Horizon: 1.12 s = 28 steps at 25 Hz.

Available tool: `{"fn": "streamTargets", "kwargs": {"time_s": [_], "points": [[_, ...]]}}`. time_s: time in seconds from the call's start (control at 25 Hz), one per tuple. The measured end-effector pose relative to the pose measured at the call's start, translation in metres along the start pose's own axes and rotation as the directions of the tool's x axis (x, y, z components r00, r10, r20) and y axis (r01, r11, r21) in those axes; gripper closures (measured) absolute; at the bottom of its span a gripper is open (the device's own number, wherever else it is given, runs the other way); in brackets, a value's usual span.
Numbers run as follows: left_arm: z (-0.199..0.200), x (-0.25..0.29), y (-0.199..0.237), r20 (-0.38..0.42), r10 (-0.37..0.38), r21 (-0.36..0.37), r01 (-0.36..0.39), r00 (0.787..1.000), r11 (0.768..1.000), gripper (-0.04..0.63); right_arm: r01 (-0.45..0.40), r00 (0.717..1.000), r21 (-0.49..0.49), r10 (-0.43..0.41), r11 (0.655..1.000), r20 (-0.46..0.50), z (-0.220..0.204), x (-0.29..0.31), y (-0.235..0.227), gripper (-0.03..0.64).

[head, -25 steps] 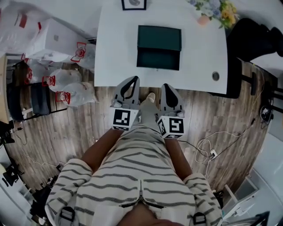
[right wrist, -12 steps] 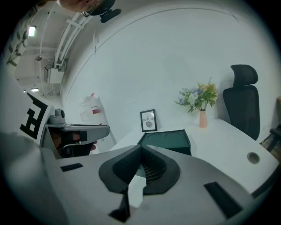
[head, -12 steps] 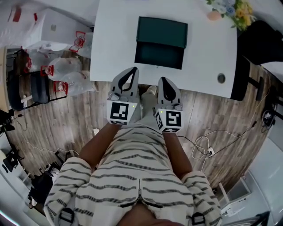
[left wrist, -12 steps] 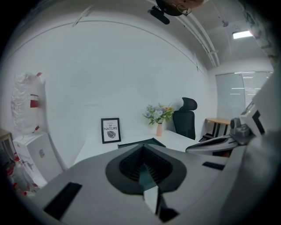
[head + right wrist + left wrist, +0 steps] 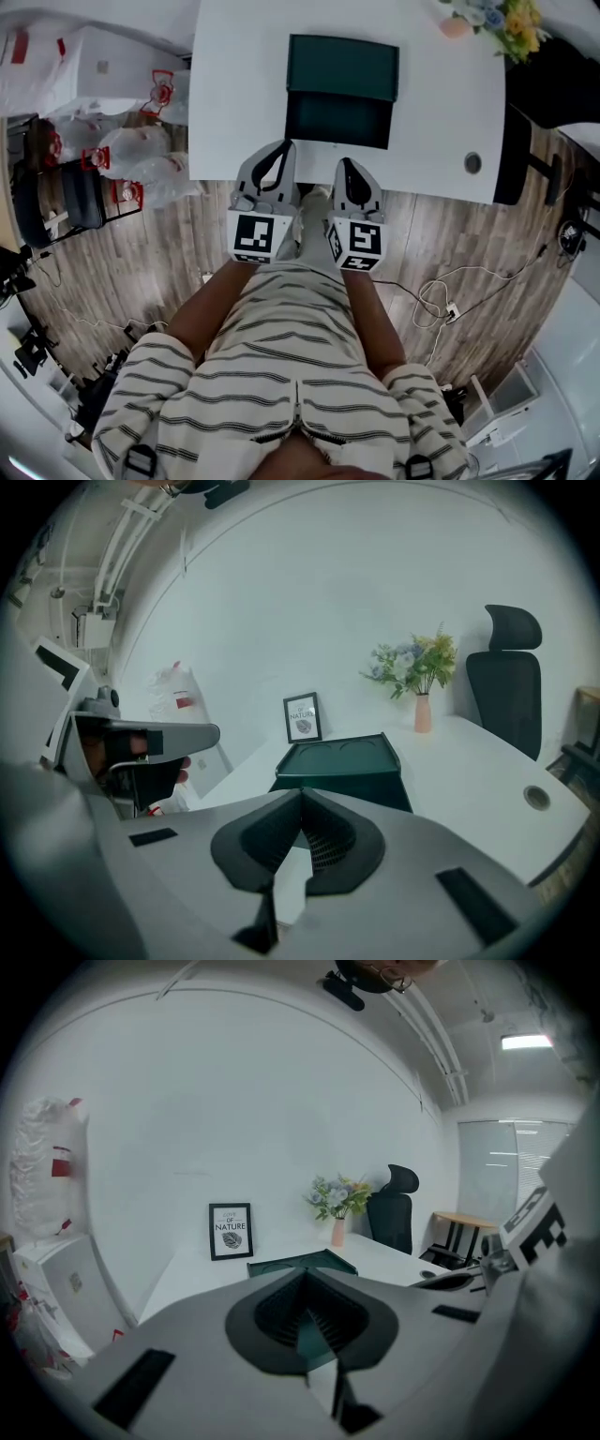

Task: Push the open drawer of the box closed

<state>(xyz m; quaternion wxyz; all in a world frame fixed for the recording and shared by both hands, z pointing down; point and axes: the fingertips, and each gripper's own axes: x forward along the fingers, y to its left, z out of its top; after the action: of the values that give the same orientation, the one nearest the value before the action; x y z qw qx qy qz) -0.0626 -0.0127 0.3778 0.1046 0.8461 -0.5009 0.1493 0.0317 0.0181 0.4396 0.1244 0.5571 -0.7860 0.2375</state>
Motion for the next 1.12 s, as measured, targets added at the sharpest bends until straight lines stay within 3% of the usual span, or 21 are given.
{"fn": "streamTargets", "kwargs": {"time_s": [0.28, 0.56, 1.12], "points": [[-0.002, 0.021, 0.011, -0.017, -0.018, -0.005, 0.018, 1.0, 1.0, 0.601, 0.026, 0.999, 0.002, -0.026, 1.0, -0.034, -0.012, 0.017, -0.008, 0.589], [-0.018, 0.046, 0.031, -0.083, 0.001, -0.007, -0.001, 0.997, 1.0, 0.6, 0.04, 0.997, 0.014, -0.039, 0.999, -0.066, -0.027, 0.028, -0.008, 0.581], [-0.051, 0.093, 0.063, -0.218, 0.01, -0.135, -0.041, 0.976, 0.99, 0.54, 0.081, 0.982, 0.049, -0.071, 0.996, -0.176, -0.064, 0.056, -0.021, 0.542]]}}
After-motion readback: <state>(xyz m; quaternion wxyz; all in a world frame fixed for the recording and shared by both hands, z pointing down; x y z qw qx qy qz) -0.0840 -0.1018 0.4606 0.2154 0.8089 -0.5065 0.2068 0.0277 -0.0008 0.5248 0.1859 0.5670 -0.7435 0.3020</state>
